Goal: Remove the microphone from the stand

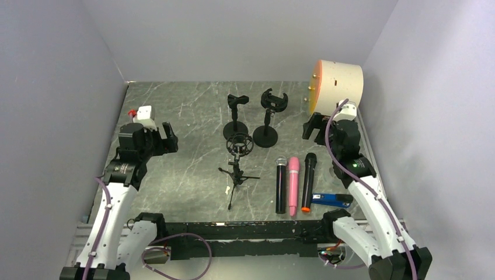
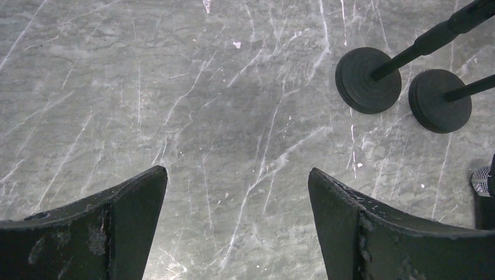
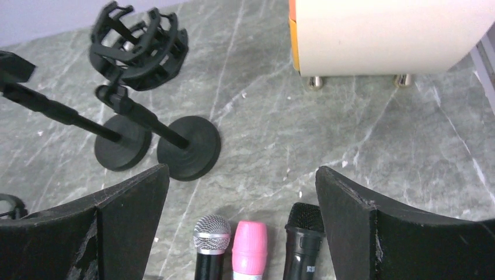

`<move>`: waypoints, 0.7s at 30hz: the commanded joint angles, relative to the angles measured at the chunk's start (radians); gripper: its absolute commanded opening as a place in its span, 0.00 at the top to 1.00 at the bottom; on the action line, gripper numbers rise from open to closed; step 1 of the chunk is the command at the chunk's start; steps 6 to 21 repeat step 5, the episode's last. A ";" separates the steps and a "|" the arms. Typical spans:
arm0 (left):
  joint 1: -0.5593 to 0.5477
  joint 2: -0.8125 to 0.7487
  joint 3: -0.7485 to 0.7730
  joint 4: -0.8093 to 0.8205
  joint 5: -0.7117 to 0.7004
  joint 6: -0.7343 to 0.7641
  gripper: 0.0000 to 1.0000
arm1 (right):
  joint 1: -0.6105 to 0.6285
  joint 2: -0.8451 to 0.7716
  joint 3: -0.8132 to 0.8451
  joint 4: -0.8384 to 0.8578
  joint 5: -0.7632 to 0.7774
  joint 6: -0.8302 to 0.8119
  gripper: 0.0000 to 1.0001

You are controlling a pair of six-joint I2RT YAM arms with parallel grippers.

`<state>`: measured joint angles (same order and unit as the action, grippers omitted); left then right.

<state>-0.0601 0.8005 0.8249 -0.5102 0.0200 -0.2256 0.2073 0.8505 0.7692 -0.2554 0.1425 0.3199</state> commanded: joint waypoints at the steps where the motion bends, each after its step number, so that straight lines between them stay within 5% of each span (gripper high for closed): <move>1: 0.003 -0.035 -0.023 0.052 -0.005 0.009 0.05 | -0.001 -0.055 -0.011 0.107 -0.051 -0.048 0.01; 21: 0.004 -0.043 -0.023 0.041 -0.018 0.023 0.05 | 0.000 -0.063 -0.001 0.089 -0.051 -0.058 0.01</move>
